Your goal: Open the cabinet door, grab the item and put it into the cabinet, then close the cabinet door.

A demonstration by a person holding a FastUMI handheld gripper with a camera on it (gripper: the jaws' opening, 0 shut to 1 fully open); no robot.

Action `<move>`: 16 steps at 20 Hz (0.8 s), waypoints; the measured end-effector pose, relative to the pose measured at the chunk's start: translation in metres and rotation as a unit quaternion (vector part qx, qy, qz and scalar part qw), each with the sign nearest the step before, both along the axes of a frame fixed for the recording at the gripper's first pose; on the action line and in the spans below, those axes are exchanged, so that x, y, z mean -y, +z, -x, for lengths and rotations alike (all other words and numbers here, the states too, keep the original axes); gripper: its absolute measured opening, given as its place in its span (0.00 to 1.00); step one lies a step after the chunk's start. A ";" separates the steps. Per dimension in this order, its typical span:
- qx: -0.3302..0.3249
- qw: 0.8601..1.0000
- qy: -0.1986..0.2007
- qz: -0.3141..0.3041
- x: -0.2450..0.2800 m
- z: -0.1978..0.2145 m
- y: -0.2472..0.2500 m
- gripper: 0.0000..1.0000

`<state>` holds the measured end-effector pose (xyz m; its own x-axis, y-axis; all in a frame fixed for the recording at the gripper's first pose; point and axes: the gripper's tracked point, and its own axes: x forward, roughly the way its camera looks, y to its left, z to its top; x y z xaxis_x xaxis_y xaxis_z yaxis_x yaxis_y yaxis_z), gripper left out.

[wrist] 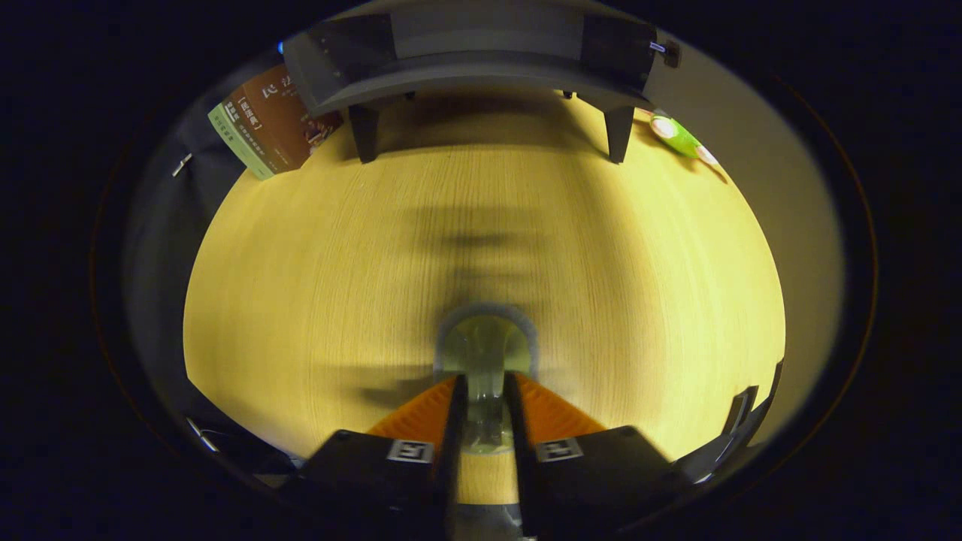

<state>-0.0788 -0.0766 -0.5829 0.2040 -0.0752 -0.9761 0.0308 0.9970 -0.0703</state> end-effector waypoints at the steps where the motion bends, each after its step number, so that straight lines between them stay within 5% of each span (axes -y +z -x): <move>1: -0.010 1.000 0.004 0.013 0.004 0.003 -0.003 0.22; 7: -0.006 0.999 0.049 0.014 0.006 0.001 0.000 0.15; 12: 0.009 1.000 0.024 -0.015 -0.004 -0.005 0.032 0.15; 16: 0.081 0.996 0.006 -0.031 -0.005 -0.046 0.095 0.15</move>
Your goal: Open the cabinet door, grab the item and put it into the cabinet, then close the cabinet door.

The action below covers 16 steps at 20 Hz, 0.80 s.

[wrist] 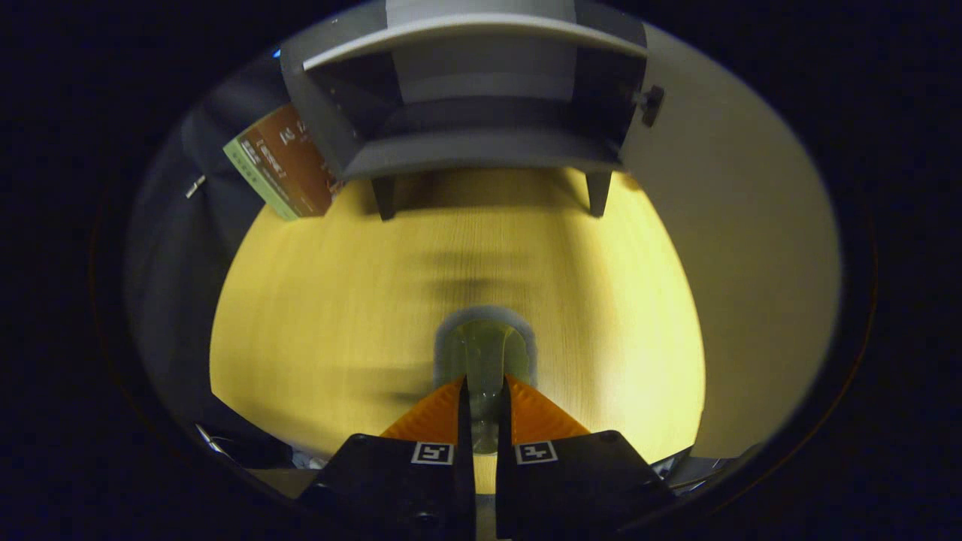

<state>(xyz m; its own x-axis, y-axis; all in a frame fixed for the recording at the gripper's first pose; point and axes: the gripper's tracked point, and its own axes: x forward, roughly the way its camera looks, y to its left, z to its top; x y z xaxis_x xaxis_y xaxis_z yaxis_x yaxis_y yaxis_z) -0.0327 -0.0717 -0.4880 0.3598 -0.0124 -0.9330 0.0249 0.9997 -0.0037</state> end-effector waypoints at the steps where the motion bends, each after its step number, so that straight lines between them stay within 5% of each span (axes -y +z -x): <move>1: 0.028 1.000 0.001 0.000 -0.001 -0.017 0.020 0.15; 10: 0.238 0.971 0.034 0.011 -0.012 -0.144 0.187 0.15; 16: 0.326 0.945 0.033 0.000 -0.032 -0.213 0.247 0.15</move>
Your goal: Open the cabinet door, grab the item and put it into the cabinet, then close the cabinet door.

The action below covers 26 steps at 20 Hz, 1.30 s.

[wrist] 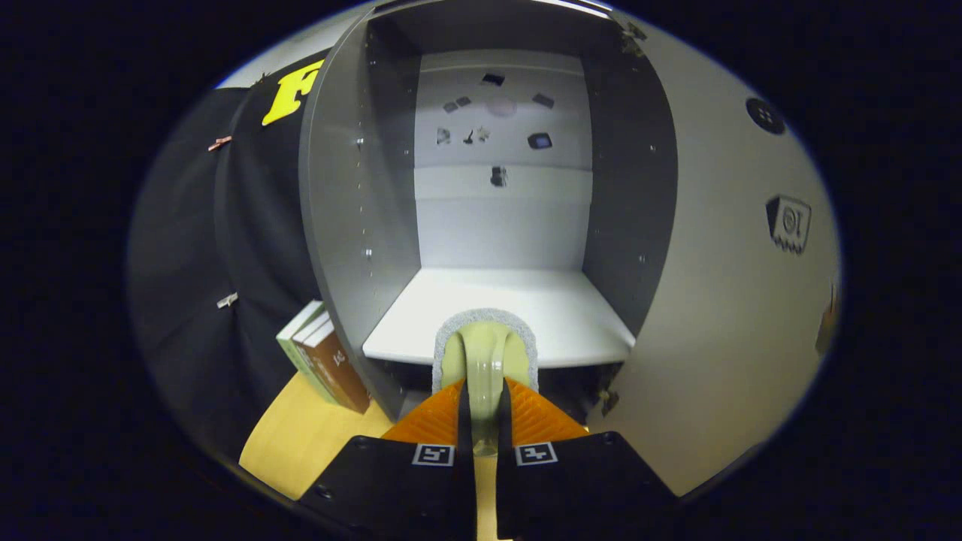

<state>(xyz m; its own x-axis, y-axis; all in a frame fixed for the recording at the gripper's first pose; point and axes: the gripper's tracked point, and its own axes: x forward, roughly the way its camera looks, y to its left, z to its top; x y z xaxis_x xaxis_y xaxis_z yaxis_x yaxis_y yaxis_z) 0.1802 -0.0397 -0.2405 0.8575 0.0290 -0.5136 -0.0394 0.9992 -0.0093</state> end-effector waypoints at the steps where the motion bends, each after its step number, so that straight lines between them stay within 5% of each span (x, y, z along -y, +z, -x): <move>1: 0.008 1.000 -0.001 -0.008 -0.003 -0.013 0.004 0.15; 12: 0.029 0.999 -0.015 0.008 -0.001 -0.136 -0.014 0.14; 26: 0.011 0.998 -0.032 -0.046 0.011 -0.183 -0.053 0.30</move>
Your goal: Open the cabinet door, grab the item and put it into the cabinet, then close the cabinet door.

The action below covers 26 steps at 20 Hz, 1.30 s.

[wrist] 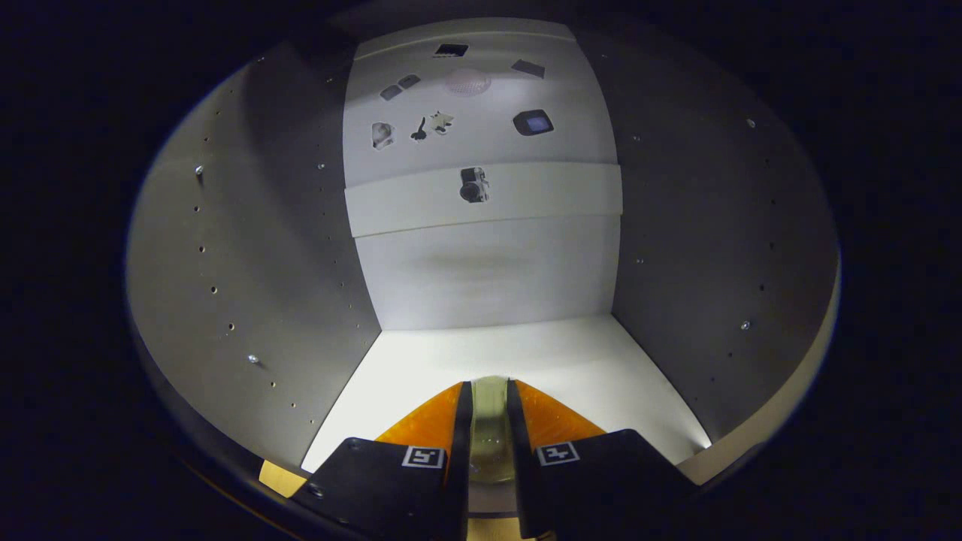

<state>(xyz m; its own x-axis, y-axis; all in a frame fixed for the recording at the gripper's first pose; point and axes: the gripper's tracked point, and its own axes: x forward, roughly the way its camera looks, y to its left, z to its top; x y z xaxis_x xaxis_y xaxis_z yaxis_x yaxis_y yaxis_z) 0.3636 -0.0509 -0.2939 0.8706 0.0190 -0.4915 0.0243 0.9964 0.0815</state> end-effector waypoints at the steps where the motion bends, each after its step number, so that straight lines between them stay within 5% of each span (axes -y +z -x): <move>1: 0.006 1.000 0.000 0.001 0.002 -0.002 0.001 0.30; 7: 0.036 0.999 0.027 0.016 -0.008 0.016 0.023 0.30; 14: 0.110 0.989 0.095 -0.010 -0.052 0.120 0.106 0.30; 18: 0.166 0.982 0.087 -0.009 -0.060 0.183 0.156 0.31; 26: 0.183 0.983 0.022 0.010 -0.042 0.308 0.195 0.61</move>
<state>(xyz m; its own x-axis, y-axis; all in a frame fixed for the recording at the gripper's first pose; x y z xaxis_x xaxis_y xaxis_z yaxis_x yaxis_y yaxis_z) 0.0556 -0.0088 -0.0986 0.9877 0.0542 -0.1467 -0.0464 0.9973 0.0563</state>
